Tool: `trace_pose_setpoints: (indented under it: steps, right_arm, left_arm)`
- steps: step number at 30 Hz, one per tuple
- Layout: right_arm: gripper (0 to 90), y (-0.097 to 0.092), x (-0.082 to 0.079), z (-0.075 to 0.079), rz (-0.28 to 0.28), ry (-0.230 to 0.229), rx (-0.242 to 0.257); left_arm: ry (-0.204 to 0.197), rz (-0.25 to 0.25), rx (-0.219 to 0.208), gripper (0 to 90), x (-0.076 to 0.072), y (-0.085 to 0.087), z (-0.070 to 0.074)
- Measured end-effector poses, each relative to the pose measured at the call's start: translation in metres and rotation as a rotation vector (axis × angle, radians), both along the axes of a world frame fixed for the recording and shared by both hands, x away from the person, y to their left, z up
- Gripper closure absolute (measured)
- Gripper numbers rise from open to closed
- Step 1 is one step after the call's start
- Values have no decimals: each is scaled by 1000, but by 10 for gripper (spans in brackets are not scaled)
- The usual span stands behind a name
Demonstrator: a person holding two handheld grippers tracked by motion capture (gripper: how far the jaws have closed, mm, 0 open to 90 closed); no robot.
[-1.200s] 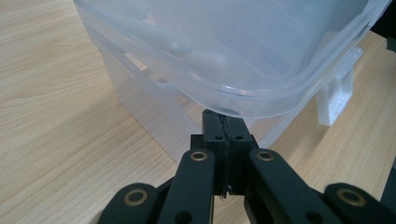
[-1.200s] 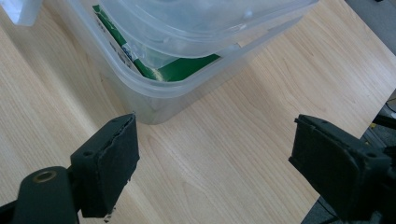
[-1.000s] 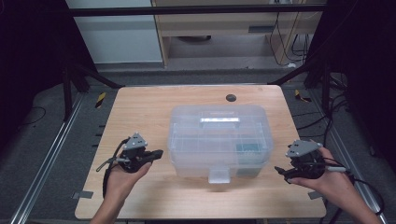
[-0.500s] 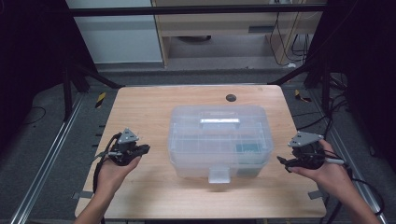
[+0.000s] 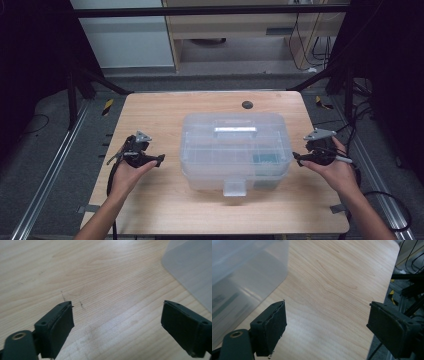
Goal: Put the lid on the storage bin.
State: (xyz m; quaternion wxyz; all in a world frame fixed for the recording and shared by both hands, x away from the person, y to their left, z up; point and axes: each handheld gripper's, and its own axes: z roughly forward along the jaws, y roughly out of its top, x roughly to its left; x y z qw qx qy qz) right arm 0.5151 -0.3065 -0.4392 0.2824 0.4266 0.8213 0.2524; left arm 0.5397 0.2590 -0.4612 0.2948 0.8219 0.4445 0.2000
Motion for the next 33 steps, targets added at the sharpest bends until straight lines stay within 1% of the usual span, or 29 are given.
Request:
trace_pose_setpoints:
  steps: [2, 4, 5, 6, 7, 8, 9, 10, 11, 12, 13, 14, 17, 18, 19, 20, 21, 22, 23, 25, 26, 31, 33]
  right_arm:
    - [148, 0, 10, -8, -24, 12, 20]
    - [128, -1, 19, -16, -52, 11, 28]
    - [128, -2, 23, -21, -67, 8, 43]
    - [124, -3, 27, -25, -77, 15, 61]
    - [124, -3, 27, -25, -77, 15, 61]
    - [119, -4, 33, -34, -89, 22, 94]
    - [119, -4, 33, -34, -89, 22, 94]
    - [106, -5, 38, -42, -104, 34, 110]
    - [106, -6, 40, -46, -111, 36, 125]
    - [103, -6, 41, -49, -121, 41, 142]
    - [99, -7, 43, -51, -126, 46, 152]
    - [98, -7, 44, -54, -132, 44, 157]
    - [91, -8, 45, -60, -143, 48, 193]
    - [90, -8, 45, -62, -144, 47, 200]
    - [90, -8, 45, -62, -144, 47, 200]
    - [69, -6, 46, -67, -163, 52, 209]
    - [66, -6, 46, -68, -165, 51, 227]
    - [57, -6, 45, -70, -169, 51, 253]
    - [51, -6, 44, -72, -170, 39, 265]
    - [43, -5, 44, -72, -173, 35, 262]
    - [10, -3, 45, -73, -201, 39, 260]
    - [3, 3, 43, -73, -281, 32, 257]
    - [3, 4, 43, -73, -286, 32, 258]
  left_arm:
    - [10, 13, -2, 72, 7, 0, -8]
    - [10, 25, -9, 60, 14, -1, -14]
    - [10, 25, -9, 57, 14, -1, -14]
    - [15, 36, -11, 57, 19, -1, -21]
    - [15, 36, -11, 55, 19, -1, -21]
    - [23, 46, -4, 55, 23, -2, -27]
    - [23, 46, -4, 55, 23, -2, -27]
    - [29, 57, -3, 55, 27, -2, -32]
    - [29, 57, -3, 55, 27, -2, -32]
    - [32, 59, -5, 55, 29, -2, -36]
    - [31, 59, -21, 43, 29, -1, -38]
    - [28, 64, -34, 38, 30, -1, -39]
    - [1, 74, -51, 27, 30, 0, -42]
    - [-9, 75, -55, 21, 30, 0, -43]
    - [-9, 75, -55, 20, 30, 0, -43]
    - [-33, 83, -73, 17, 30, 1, -46]
    - [-42, 86, -77, 10, 29, 0, -46]
    - [-42, 86, -76, 10, 29, 0, -46]
    - [-42, 86, -76, 10, 29, 0, -46]
    - [-42, 86, -77, 9, 29, 0, -46]
    - [-41, 85, -76, 9, 29, 0, -46]
    - [-39, 88, -71, 0, 29, 0, -47]
    - [-39, 88, -72, 0, 29, 0, -47]
